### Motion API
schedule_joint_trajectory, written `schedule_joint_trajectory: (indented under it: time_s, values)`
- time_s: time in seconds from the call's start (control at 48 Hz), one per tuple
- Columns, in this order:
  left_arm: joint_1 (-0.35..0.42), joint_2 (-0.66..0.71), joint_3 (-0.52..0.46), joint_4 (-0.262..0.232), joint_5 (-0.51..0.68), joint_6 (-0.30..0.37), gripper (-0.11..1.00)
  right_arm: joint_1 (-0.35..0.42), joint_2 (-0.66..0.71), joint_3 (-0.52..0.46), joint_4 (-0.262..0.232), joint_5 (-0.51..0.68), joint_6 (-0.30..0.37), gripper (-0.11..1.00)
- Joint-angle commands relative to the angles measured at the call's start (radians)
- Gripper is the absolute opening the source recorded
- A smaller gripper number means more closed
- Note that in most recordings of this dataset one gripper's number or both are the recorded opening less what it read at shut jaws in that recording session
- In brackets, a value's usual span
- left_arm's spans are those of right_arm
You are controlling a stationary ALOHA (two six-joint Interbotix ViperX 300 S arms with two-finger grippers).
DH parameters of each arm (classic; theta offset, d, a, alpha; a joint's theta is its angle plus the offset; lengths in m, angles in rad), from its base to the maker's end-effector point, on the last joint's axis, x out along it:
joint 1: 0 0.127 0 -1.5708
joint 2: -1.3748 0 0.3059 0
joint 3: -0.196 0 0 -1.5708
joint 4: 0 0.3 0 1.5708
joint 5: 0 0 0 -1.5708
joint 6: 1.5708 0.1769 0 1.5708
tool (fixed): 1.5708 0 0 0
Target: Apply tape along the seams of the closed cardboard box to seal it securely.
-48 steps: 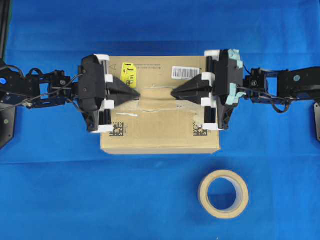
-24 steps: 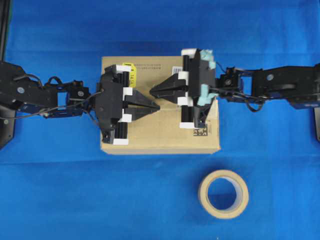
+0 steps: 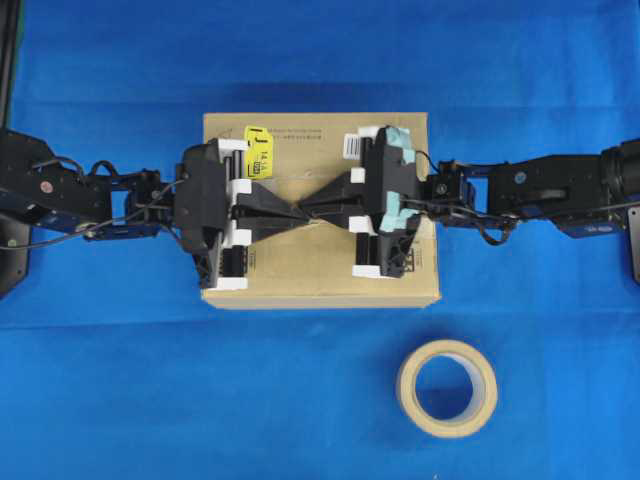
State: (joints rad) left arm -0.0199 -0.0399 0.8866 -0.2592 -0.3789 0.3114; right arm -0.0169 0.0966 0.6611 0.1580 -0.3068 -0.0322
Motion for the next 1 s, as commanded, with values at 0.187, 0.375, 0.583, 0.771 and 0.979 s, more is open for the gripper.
schedule_joint_trajectory:
  time_s: [0.187,0.375,0.583,0.771,0.979]
  values:
    - [0.000,-0.002,0.107,-0.002,-0.081,-0.117,0.00,0.049,-0.035,0.077,0.078,0.008,0.003,-0.01]
    - [-0.009,-0.002,0.143,-0.002,-0.089,-0.153,0.00,0.052,-0.075,0.143,0.114,0.002,0.003,-0.01]
    - [-0.040,-0.011,0.160,-0.003,-0.089,-0.156,0.00,0.055,-0.089,0.158,0.120,-0.012,0.002,-0.01]
    - [-0.060,-0.061,0.117,-0.003,-0.055,-0.141,0.00,0.057,-0.158,0.138,0.112,-0.008,-0.021,-0.01]
    - [-0.064,-0.247,0.035,0.000,0.143,-0.083,0.00,0.051,-0.322,0.133,0.089,0.012,-0.072,-0.01]
